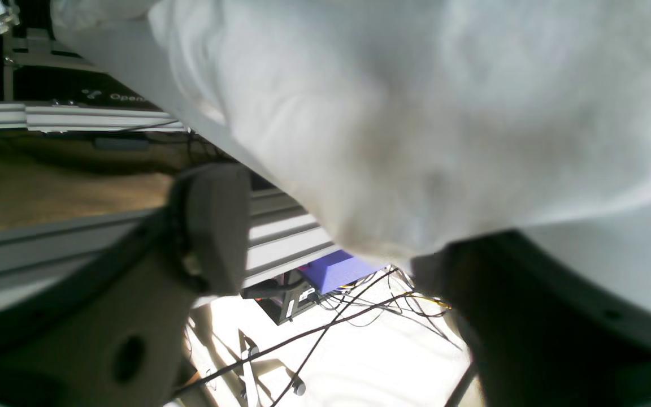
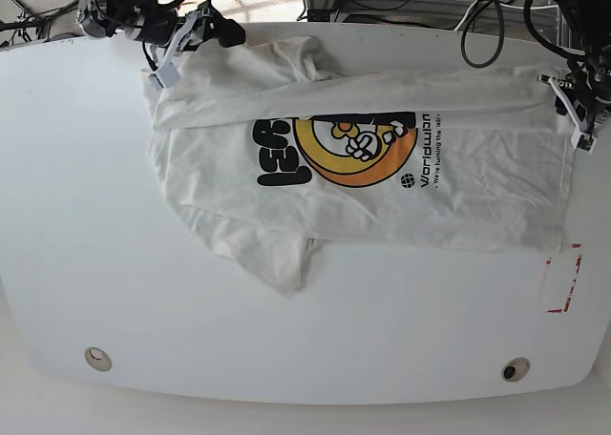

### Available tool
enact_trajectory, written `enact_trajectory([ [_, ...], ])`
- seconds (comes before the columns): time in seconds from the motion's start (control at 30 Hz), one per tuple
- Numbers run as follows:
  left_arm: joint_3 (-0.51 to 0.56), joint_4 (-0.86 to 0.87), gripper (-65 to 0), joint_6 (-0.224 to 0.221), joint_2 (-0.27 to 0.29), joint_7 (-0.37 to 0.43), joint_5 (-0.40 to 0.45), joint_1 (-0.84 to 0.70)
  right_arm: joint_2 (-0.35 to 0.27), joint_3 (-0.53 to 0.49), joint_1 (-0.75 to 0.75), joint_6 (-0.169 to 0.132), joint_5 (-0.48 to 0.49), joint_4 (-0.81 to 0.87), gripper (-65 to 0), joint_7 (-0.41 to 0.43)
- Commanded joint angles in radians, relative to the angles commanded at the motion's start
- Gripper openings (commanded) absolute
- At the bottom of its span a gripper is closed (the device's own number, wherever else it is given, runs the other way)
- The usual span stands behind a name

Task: Fold the T-shirt properly
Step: 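Grasp the sleeve corner with the right gripper and pull it outward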

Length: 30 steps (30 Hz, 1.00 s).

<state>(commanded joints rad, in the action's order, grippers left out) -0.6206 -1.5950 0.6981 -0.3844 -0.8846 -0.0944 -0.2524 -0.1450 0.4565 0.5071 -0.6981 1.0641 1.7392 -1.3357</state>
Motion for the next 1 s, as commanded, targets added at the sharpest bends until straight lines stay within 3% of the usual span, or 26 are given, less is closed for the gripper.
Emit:
enact_trajectory([
  [0.1,0.000,0.000,-46.5,0.000,0.000,0.000,0.000,0.002,0.015,0.000,-0.009,0.000,-0.006,0.006,-60.4,0.000],
  [0.3,0.000,0.000,-46.5,0.000,0.000,0.002,0.002,0.002,0.015,0.005,-0.006,0.000,-0.005,0.118,-65.0,0.000],
  [0.47,0.000,0.008,-46.5,0.000,-0.002,0.003,0.003,0.002,0.002,0.006,-0.006,0.000,0.003,0.222,-65.0,-0.002],
  [0.7,0.015,0.009,-46.5,0.000,-0.032,0.003,0.003,0.002,-0.072,0.017,-0.064,0.000,0.209,0.229,-65.0,-0.002],
  [1.0,0.035,0.008,-46.5,0.000,-0.064,0.003,0.003,0.000,-0.095,0.029,-0.201,0.000,0.181,0.172,-65.0,-0.002],
])
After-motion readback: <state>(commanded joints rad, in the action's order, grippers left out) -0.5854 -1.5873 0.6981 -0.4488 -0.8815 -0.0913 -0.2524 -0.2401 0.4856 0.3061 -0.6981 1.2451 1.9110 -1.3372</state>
